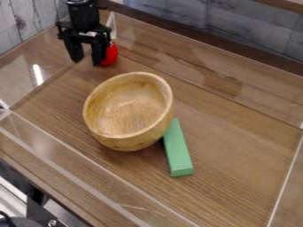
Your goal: Move the red fruit to the left
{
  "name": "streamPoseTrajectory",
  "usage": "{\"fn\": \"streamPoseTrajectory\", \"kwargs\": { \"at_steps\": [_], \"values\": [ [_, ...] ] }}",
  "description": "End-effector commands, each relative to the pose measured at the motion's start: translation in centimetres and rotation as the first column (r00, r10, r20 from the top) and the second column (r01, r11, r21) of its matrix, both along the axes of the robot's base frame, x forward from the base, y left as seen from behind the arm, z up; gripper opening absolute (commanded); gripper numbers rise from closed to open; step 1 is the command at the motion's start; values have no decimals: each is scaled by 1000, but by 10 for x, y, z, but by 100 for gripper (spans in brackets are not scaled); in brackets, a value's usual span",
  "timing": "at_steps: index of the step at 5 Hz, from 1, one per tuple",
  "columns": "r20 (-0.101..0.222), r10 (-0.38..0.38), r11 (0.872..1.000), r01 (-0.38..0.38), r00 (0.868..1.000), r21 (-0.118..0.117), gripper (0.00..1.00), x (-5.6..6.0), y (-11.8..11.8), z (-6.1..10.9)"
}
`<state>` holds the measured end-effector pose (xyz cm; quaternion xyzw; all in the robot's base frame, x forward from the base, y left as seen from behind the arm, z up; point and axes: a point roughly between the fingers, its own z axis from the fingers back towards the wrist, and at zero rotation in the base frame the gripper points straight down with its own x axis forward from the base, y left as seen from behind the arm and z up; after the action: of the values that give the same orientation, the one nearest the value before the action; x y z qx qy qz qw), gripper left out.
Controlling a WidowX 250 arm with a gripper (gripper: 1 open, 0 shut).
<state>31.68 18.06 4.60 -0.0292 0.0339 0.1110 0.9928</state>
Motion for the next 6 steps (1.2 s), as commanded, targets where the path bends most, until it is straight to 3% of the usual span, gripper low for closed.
{"fn": "streamPoseTrajectory", "kwargs": {
  "at_steps": [1,3,5,6],
  "values": [
    [45,-9,999,7,999,40,100,4,2,17],
    [50,74,997,-75,996,26,100,-9,23,23],
    [39,62,998,-63,997,22,100,-4,25,36],
    [33,37,999,-38,999,23,100,-5,30,22]
  ]
}}
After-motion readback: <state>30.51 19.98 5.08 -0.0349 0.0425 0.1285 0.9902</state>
